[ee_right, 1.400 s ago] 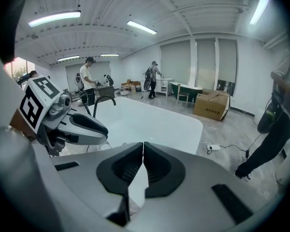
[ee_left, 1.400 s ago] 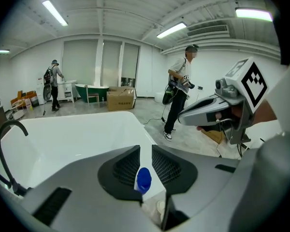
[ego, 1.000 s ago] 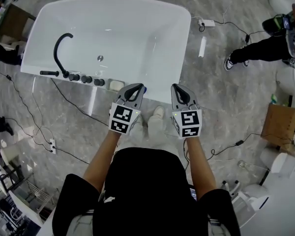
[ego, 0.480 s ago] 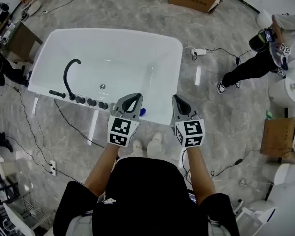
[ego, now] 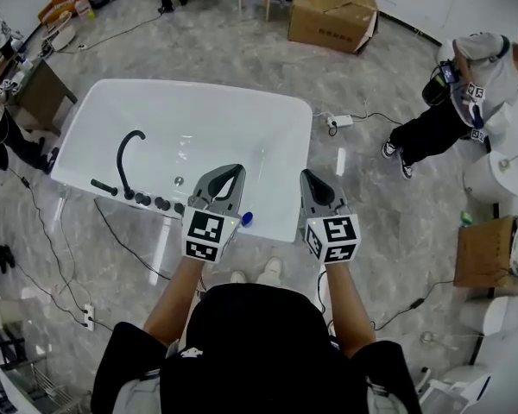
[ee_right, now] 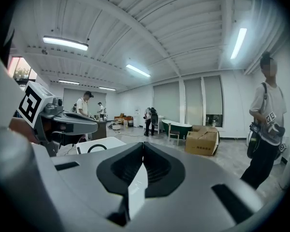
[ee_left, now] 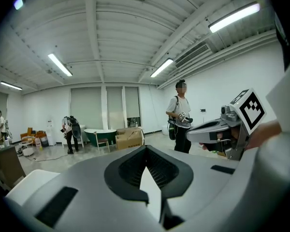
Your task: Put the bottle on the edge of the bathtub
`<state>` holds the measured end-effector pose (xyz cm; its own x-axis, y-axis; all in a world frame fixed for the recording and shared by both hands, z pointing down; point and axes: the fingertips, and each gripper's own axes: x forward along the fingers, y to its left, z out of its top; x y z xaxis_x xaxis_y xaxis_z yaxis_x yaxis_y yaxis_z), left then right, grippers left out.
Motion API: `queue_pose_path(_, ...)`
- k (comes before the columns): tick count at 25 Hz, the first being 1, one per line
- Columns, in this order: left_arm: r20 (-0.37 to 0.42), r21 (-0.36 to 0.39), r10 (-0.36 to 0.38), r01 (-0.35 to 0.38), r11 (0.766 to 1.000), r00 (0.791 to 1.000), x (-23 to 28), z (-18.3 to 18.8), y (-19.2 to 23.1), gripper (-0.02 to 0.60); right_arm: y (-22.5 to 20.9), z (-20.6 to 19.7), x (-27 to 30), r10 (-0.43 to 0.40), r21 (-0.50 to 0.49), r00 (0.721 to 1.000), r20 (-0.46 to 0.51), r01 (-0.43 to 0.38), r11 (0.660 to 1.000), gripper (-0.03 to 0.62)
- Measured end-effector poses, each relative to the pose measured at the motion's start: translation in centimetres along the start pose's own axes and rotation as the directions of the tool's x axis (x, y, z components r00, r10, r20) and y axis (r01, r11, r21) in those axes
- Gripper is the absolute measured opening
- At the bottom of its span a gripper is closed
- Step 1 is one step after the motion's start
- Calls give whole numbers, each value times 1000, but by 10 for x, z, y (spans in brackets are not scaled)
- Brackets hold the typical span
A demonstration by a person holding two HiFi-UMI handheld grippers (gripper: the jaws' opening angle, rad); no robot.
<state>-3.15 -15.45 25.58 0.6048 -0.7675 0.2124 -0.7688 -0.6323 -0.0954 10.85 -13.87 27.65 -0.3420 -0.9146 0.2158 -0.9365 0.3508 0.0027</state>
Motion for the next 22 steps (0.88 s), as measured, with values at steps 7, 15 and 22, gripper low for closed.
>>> queue_pose_path(7, 77, -3, -2, 2, 1000, 997, -6, 38, 4, 14, 7, 38, -2, 5, -31, 998, 70, -3, 1000, 21)
queue_pose_path(15, 149, 11, 1, -2, 1000, 989, -11, 69, 2, 14, 5, 57, -4, -1, -49, 994, 112, 6, 999, 21)
queue_pose_path(22, 155, 15, -2, -1, 1000, 988, -8, 79, 0, 14, 0, 65, -2, -2, -52, 992, 127, 9, 999, 21)
